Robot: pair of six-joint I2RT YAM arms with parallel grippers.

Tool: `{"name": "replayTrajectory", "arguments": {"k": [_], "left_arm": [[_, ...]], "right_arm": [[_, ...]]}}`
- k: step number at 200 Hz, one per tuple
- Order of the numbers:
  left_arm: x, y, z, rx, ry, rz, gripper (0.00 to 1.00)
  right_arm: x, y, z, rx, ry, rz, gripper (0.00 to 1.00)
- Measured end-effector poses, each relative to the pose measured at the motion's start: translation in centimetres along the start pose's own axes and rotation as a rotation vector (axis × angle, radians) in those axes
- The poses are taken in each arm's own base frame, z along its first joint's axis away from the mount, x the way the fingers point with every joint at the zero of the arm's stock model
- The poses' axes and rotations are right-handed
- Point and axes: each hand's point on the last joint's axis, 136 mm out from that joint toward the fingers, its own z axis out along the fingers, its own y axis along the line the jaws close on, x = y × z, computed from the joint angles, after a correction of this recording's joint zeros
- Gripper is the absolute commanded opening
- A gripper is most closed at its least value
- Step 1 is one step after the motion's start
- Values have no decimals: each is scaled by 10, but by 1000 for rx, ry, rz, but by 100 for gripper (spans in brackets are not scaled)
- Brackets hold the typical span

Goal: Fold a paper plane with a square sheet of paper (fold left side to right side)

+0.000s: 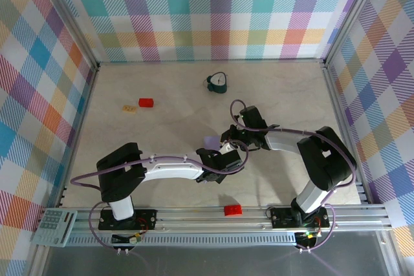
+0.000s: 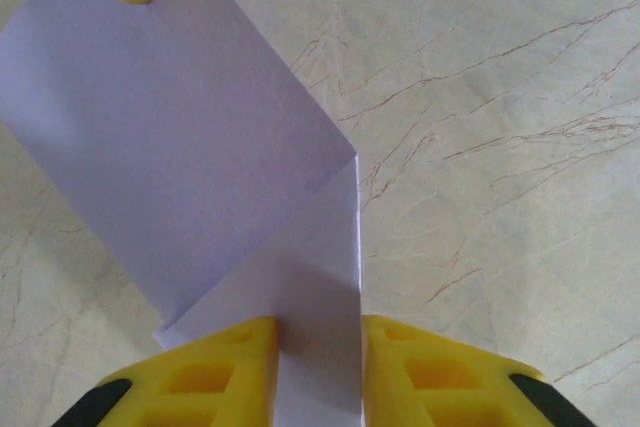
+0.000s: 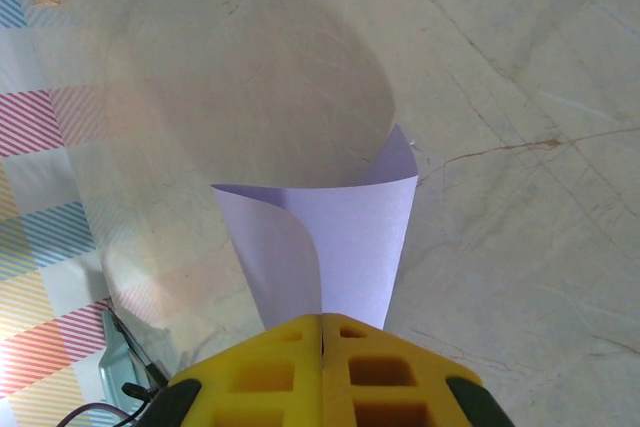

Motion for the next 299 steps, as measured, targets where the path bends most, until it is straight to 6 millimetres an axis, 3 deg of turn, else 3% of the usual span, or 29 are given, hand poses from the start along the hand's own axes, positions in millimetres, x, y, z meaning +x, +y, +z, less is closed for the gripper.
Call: {"name": "replayTrajectory", "arguments": {"k": [115,183,237,299], "left_arm": [[7,0,8,-13,25,-14,22],[14,1,11,-20,40,-1,33],[16,0,8,-14,31,3,32],[19,4,10,-34,29,9,20]], "right_arm": [[-3,2,2,-15,-11,8,0],[-4,3,2,-16,-13,28,0],[-3,2,2,-13,-10,43,0],[-3,2,2,-13,-10,46,0]]}}
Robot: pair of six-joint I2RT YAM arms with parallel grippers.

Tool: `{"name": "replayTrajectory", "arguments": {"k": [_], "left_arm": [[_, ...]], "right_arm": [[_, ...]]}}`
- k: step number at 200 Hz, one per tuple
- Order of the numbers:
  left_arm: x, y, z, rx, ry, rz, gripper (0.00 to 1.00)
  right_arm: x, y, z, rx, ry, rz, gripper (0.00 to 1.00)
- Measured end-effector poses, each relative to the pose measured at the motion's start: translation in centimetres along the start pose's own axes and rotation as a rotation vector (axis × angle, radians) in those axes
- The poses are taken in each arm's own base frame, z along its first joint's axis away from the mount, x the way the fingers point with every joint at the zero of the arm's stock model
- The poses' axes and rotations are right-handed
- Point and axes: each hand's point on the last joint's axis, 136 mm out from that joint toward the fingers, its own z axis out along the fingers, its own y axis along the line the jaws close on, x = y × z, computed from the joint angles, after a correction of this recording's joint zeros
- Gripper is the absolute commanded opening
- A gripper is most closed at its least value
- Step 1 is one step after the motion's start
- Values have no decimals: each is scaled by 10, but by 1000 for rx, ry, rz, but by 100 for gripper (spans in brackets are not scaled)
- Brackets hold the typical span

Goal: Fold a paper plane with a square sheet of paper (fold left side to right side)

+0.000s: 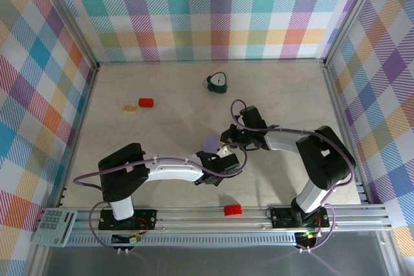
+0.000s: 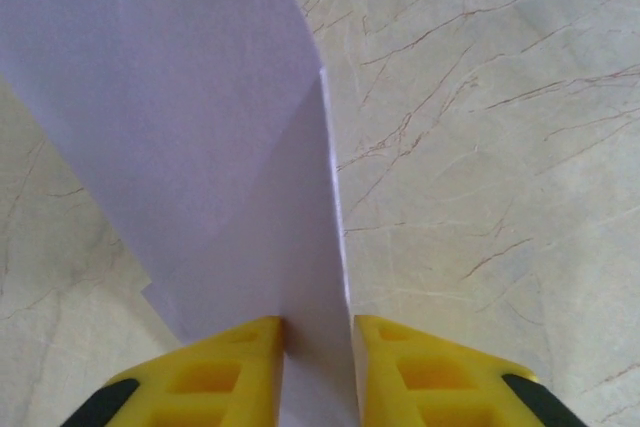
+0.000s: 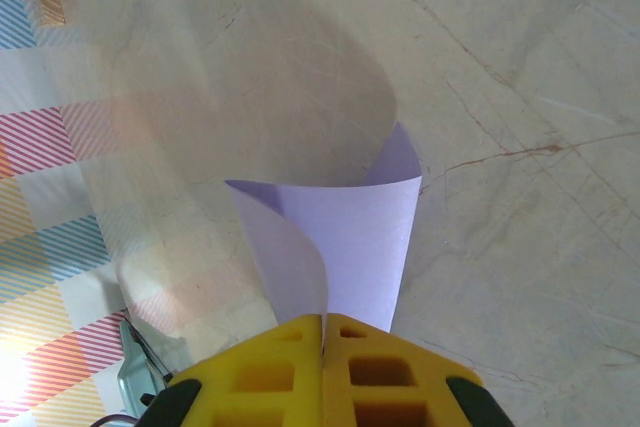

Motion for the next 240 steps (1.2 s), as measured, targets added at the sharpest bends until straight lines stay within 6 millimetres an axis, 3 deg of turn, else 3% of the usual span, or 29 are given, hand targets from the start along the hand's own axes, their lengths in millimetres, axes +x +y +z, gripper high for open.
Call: {"name": "replayTrajectory", "arguments": {"k": [80,124,189,240], "left_arm": [[2,3,-2,-8,-8,-5,2],[-4,8,-11,1,-52,-29,0],[-1,3,-13,53,-70,-40,0],[-5,3,-13,143,-83,-112,0]], "right_arm": [[-1,-2,-1,6,0,6,0],[-6,-11,-10,22,-16,23,16],[-38,-28,-41,45,-106,50,43],[-52,-31,-78,47,-206,24,53]]}}
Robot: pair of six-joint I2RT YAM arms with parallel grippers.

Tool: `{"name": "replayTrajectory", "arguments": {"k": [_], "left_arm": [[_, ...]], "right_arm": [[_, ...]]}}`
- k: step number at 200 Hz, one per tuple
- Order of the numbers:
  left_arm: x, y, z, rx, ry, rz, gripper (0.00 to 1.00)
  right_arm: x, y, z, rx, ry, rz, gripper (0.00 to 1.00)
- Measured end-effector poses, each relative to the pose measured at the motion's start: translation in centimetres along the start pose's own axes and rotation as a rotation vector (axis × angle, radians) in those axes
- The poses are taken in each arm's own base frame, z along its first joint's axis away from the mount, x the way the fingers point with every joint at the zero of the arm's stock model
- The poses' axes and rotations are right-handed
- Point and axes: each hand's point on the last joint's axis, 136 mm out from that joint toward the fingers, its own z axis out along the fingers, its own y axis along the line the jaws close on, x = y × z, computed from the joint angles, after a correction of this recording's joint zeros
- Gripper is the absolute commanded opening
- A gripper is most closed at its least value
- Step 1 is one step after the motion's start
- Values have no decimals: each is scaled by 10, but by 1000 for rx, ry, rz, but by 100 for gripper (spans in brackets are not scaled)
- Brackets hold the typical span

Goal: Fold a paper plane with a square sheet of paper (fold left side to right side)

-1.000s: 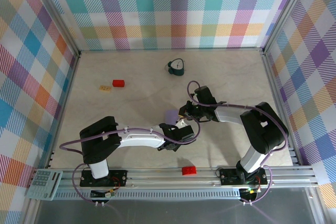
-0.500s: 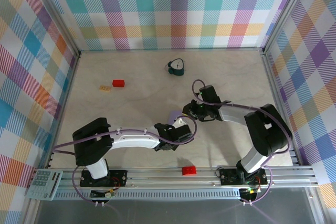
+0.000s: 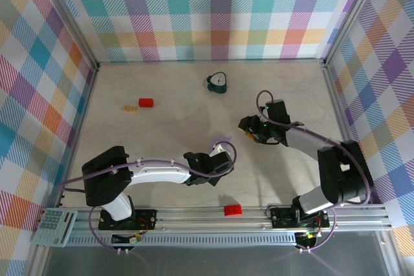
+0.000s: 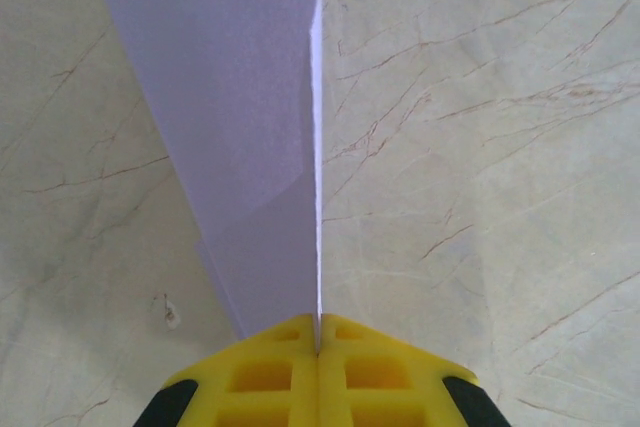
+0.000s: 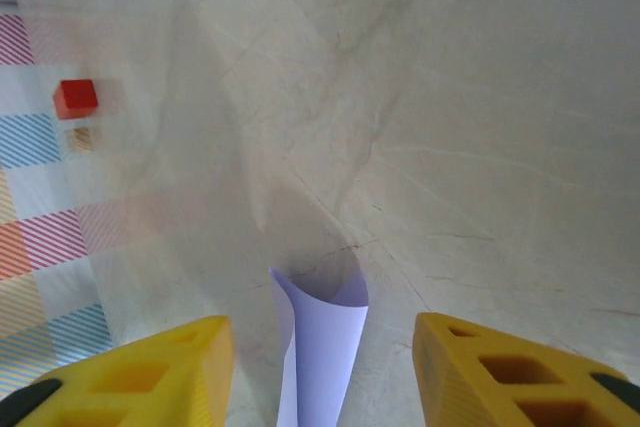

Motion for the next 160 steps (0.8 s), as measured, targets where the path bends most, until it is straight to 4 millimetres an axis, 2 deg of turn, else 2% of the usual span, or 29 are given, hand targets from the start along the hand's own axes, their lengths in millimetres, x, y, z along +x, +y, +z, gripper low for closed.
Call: {"name": "replayTrajectory", "arguments": {"k": [34,71,111,160], "left_arm": [[-9,9,0,136,-37,-160,0],[-16,12,6,303,-60,-341,0],[-26,0,8,424,-63,-407,0],[-24,-8,22,501,-15,-463,0]], "right_arm": [[11,-4,-18,-11,-31,-49,55],[33,-21,-18,-8,12,-58,56],[42,-23,-17,-26,43,-68,56],[45,-21,-16,-52,48,-82,55]]}}
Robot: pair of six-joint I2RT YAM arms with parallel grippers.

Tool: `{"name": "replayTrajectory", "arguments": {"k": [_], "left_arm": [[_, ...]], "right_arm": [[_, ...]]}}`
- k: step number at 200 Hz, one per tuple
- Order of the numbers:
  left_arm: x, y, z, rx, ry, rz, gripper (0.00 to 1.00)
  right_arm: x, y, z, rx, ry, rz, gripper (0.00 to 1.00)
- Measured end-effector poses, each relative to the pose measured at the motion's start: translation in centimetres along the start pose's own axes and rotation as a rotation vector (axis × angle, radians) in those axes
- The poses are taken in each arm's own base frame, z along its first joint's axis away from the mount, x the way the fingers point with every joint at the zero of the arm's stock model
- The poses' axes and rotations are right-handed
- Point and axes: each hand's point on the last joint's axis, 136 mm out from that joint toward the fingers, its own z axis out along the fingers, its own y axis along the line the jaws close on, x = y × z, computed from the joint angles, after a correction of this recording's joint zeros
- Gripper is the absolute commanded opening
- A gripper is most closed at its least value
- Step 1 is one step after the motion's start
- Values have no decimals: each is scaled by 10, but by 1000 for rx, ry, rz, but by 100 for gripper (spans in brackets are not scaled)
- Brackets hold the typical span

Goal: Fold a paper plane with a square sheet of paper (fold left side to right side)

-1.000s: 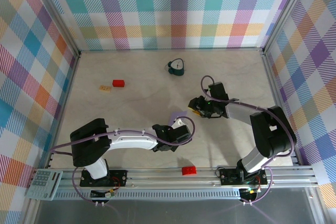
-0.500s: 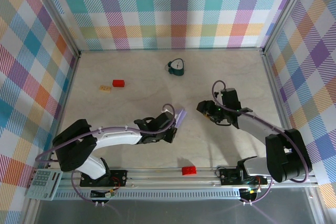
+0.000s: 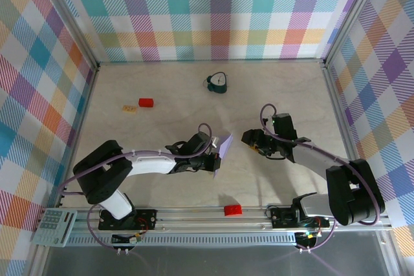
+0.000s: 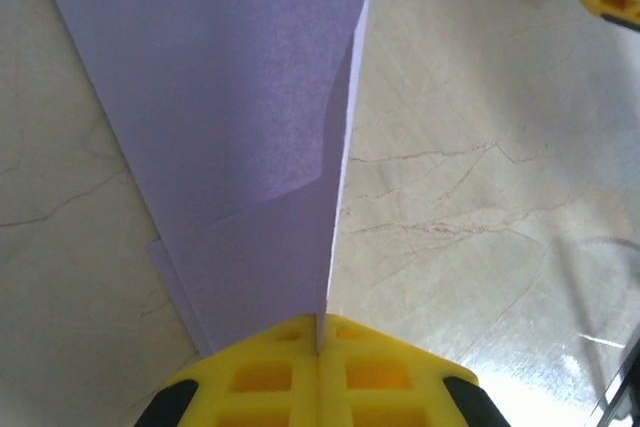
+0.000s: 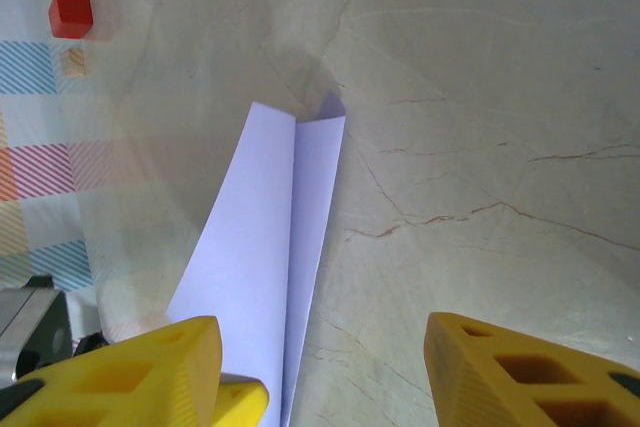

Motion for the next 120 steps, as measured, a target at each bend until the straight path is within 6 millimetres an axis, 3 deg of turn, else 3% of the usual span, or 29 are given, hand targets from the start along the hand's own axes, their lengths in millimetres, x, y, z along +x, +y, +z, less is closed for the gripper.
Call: {"name": "replayTrajectory", "arguments": {"k": [53,120], "left_arm": [[-10,-8,5,88,-6,-62,0],[-23,-17,6,179,-30,-124,0]], "right_arm": [[9,-4,5,-23,16,2,49],[23,2,26,-44,66,-2,45]]}}
